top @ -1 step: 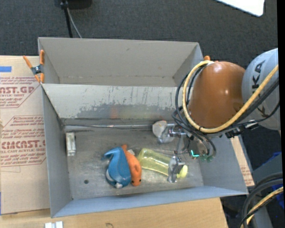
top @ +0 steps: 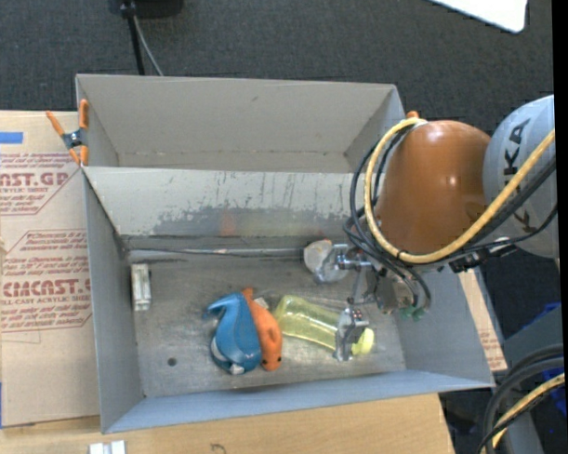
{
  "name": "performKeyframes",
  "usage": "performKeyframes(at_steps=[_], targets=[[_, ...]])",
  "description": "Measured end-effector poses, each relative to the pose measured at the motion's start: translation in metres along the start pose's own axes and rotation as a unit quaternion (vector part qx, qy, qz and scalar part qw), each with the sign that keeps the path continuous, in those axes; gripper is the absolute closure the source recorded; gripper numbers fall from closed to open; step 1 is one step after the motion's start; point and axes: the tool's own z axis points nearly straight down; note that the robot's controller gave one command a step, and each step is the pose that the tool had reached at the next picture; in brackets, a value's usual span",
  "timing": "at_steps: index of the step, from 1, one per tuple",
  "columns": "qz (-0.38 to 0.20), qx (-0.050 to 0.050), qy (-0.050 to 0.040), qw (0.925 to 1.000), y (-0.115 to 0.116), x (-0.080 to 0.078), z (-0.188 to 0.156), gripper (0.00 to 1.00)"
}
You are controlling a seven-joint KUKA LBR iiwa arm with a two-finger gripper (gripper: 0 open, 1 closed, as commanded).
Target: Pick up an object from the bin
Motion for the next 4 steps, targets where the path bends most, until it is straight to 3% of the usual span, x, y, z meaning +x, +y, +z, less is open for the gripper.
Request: performKeyframes(at_steps=[1, 2, 3, 4], targets=[[0.058, 0.000, -0.0017, 0.9983, -0.012, -0.004, 0.040, 0.00], [0.087, 0.000, -0.0002, 0.9962, -0.052, -0.032, 0.069, 0.00], [0.128, 0.000, 0.0002, 0.9918, -0.049, -0.014, 0.091, 0.00], [0.191, 0.000, 0.0000, 0.9816, -0.048, -0.018, 0.141, 0.00]])
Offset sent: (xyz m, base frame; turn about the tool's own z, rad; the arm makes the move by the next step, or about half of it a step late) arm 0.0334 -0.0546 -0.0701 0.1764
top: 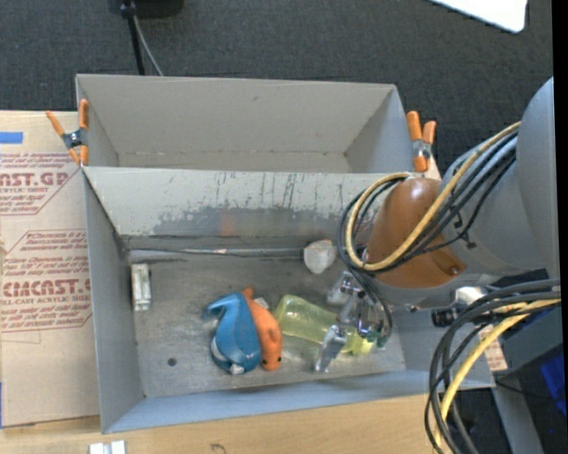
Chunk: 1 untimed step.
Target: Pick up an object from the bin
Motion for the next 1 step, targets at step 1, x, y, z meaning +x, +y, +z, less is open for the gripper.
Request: performKeyframes(at_steps=[1], targets=[[0.019, -0.003, -0.0092, 0.9998, -0.0013, -0.0029, 0.0111, 1.00]])
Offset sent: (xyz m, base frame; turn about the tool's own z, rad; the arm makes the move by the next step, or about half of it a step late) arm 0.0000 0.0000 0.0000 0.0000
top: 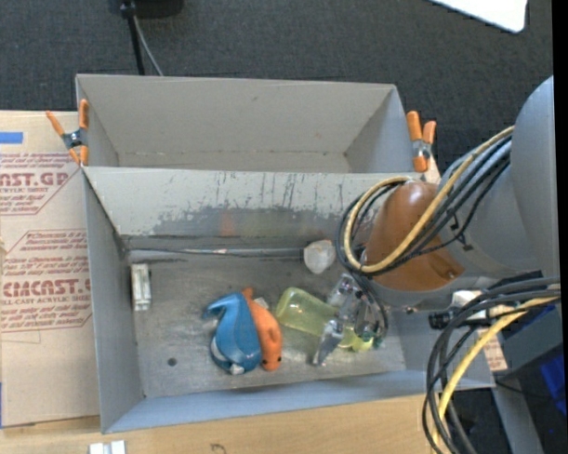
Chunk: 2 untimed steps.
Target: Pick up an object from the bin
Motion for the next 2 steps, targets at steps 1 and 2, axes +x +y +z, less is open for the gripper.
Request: performKeyframes(at_steps=[1, 2], targets=[[0.002, 0.000, 0.0011, 1.0000, -0.0007, 0.0014, -0.0012, 1.00], [0.003, 0.002, 0.0065, 1.0000, -0.0013, 0.0031, -0.0068, 1.00]])
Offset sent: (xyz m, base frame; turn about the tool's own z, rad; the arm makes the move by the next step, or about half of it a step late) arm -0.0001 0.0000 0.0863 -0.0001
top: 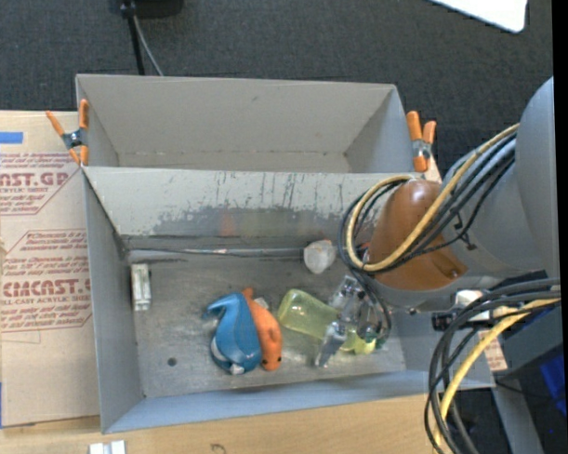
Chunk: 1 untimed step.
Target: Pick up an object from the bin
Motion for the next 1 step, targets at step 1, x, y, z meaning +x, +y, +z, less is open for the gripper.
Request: performKeyframes(at_steps=[1], targets=[[0.000, 0.002, 0.0057, 1.0000, -0.0011, 0.0025, -0.0197, 1.00]])
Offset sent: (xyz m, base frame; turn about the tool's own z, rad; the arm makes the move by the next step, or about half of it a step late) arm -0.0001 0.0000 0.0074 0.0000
